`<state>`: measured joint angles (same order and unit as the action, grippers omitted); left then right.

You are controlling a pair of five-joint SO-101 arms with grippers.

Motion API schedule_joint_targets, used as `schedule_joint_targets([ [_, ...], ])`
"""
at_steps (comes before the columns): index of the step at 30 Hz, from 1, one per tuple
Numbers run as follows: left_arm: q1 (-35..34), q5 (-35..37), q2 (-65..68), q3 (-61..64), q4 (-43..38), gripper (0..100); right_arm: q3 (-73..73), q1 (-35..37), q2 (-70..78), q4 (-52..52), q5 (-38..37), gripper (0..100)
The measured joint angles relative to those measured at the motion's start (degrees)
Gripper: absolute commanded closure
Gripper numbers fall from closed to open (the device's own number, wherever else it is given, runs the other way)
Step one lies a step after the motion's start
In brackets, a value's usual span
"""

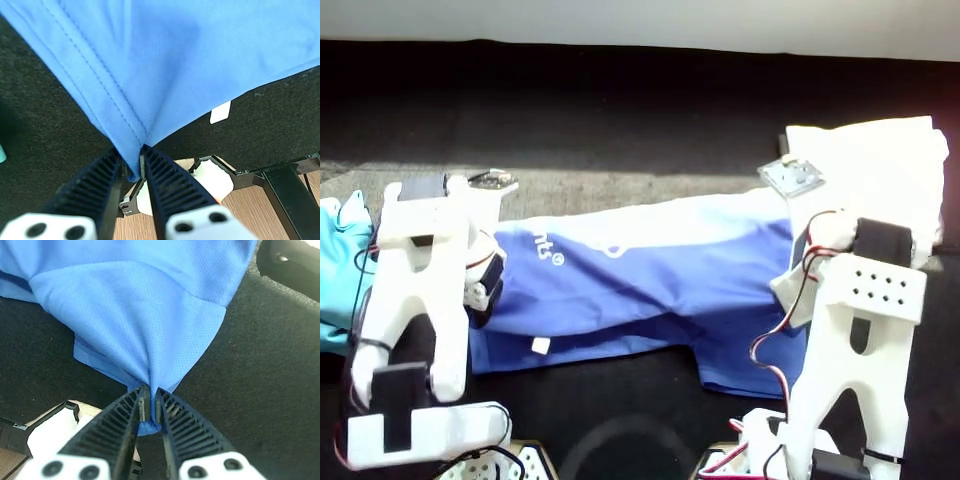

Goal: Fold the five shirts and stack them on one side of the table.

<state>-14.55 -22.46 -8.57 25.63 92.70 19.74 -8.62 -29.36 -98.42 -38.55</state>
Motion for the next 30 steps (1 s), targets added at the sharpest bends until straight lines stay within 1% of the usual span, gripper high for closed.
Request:
schedule_joint_targets([
  [3,0.0,0.0,-4.57,2.99,0.0,99,-0.79,-1.49,0.0,-0.09,-0.18,99.1],
  [6,0.0,-0.62,-7.21,6.24,0.0,99,-0.79,-1.93,0.0,-1.85,-2.46,99.1],
  [8,0.0,-1.58,-7.56,8.18,-0.09,99,-0.79,-2.64,0.0,-2.11,-3.08,99.1],
  [13,0.0,-2.02,-7.56,12.22,-3.96,99,-0.79,-4.48,0.0,-2.11,-3.34,99.1],
  [18,0.0,-2.02,-7.56,13.8,-5.27,99,-0.79,-6.24,0.0,-2.11,-3.43,99.2],
  [25,-0.09,-2.02,-7.56,14.24,-5.27,99,-0.62,-6.51,0.0,-2.11,-2.81,99.2],
  [27,-0.09,-2.02,-7.56,14.24,-5.27,99,1.23,-6.42,0.0,-2.11,-1.41,99.2],
  [30,-0.09,-2.02,-7.56,14.24,-5.27,99,6.86,-4.4,0.0,-2.11,-0.7,99.1],
])
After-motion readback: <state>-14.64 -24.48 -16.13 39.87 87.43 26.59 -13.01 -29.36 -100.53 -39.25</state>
